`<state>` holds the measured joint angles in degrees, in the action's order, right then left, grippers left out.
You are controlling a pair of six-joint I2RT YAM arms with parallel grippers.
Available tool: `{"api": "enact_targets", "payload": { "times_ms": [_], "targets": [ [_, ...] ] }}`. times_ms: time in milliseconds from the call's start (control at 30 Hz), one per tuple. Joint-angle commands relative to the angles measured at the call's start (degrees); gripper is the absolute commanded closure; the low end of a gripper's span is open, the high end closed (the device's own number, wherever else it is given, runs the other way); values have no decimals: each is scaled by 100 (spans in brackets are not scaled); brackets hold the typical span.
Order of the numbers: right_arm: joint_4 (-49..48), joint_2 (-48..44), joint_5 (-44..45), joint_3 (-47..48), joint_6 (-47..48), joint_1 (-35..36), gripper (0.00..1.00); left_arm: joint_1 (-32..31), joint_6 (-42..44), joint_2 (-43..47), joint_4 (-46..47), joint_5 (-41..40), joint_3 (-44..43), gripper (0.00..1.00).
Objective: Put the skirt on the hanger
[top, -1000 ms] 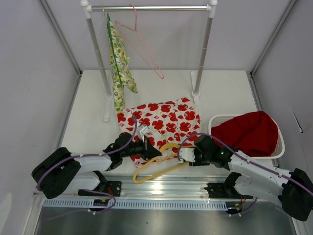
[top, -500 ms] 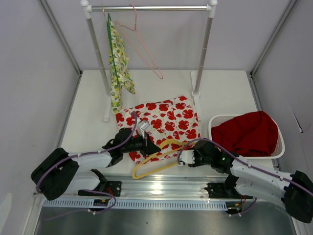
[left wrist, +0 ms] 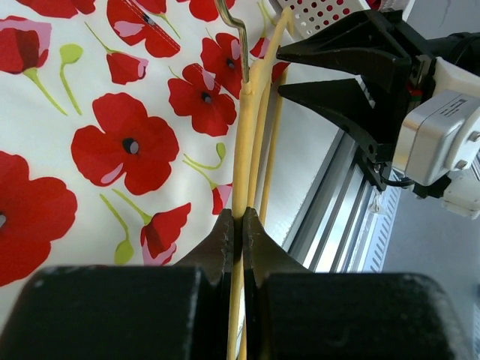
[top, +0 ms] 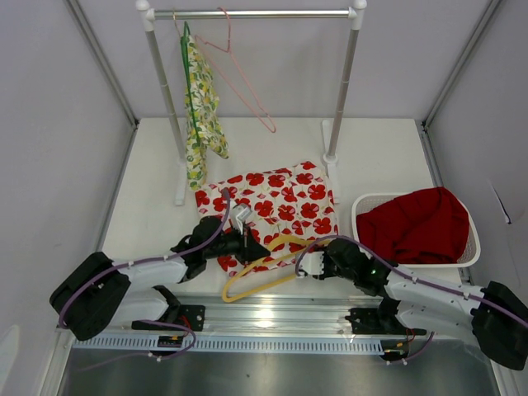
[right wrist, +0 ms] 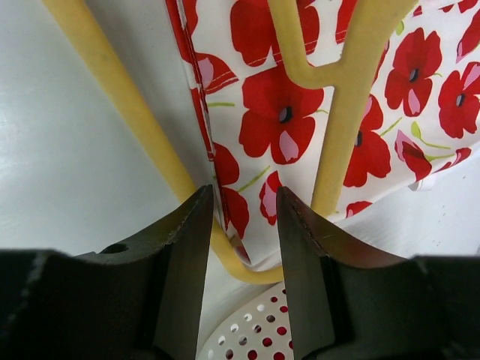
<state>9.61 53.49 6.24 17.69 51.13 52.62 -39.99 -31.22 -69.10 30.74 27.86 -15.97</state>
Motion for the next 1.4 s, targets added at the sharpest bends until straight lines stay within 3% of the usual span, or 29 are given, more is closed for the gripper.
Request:
{"api": "enact_targets", "payload": {
  "times_ms": [0, 867, 1000, 1133, 1367],
  "targets": [
    [-697, 178, 229, -152, -33, 82, 55, 53, 257, 142, -77, 0, 94, 100],
    [-1382, 1092, 123, -91, -174, 618, 56, 53, 222, 134, 186, -202, 296, 100],
    [-1479, 1312, 105, -91, -235, 618, 65, 61, 257, 116, 125, -245, 270, 100],
    [-1462, 1322, 167, -3, -288, 627, 91, 53, 301, 169, 81, -298, 261, 100],
    [-261, 927, -52, 629, -429, 609, 98, 70, 397, 309, -182, -535, 164, 100]
  ]
}}
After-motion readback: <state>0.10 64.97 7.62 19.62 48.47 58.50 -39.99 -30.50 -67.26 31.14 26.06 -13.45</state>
